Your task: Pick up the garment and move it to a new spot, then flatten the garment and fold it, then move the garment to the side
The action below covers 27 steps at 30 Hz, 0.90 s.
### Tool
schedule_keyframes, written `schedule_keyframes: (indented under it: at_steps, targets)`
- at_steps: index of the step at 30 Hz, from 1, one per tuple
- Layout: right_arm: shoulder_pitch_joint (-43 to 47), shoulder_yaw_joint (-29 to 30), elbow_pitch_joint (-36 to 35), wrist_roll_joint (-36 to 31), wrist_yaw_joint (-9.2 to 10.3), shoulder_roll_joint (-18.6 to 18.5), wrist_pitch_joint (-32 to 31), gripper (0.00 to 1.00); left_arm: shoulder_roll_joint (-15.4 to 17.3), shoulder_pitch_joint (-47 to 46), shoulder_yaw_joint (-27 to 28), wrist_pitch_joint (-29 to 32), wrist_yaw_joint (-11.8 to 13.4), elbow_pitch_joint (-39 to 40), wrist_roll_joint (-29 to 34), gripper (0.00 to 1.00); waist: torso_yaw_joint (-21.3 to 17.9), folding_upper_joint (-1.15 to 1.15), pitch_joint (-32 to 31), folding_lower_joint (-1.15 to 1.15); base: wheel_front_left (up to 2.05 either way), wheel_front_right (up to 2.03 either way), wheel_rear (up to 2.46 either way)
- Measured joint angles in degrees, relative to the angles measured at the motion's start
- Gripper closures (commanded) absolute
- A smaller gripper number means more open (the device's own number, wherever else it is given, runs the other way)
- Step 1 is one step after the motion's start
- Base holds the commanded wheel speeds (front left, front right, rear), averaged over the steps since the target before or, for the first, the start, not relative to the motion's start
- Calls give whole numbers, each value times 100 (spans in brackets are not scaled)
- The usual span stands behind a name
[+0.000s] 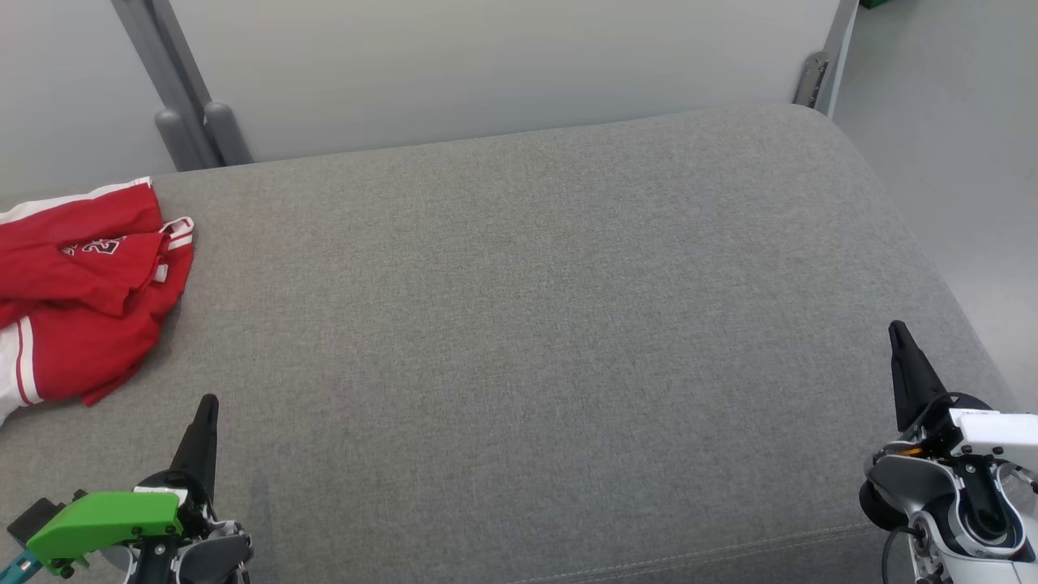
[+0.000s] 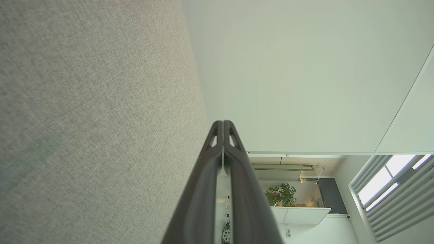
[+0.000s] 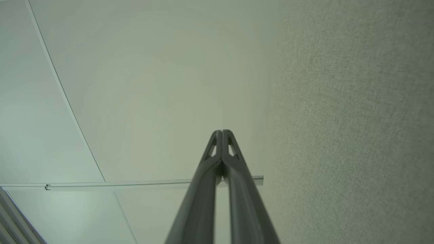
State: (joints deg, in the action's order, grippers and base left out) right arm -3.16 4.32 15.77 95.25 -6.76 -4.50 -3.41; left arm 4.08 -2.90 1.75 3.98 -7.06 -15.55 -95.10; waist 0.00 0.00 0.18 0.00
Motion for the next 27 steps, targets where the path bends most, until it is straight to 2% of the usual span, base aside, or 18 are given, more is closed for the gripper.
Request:
schedule_keyframes:
  at_steps: [27]
  targets:
    - [0,13,0,-1,-27,8,-18,100,-11,-1,7,7,0,0,8,100,0,0,0,0,0,0,0]
